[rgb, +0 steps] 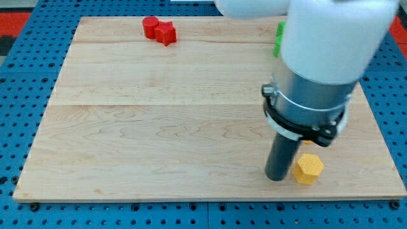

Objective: Push the red star above the green star

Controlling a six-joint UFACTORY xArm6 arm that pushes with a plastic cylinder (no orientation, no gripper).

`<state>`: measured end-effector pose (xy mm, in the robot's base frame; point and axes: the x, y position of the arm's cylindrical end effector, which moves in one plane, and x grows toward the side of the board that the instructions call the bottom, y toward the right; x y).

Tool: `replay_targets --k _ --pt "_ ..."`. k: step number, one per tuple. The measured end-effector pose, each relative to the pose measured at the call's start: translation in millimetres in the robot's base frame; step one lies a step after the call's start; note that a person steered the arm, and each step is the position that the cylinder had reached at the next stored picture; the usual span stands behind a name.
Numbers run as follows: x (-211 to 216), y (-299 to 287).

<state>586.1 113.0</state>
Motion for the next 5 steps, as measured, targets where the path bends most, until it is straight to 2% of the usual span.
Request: replay_targets --k 1,2,5 --pt "-6 36" --pt "-15 45" --pt "-37 -41"
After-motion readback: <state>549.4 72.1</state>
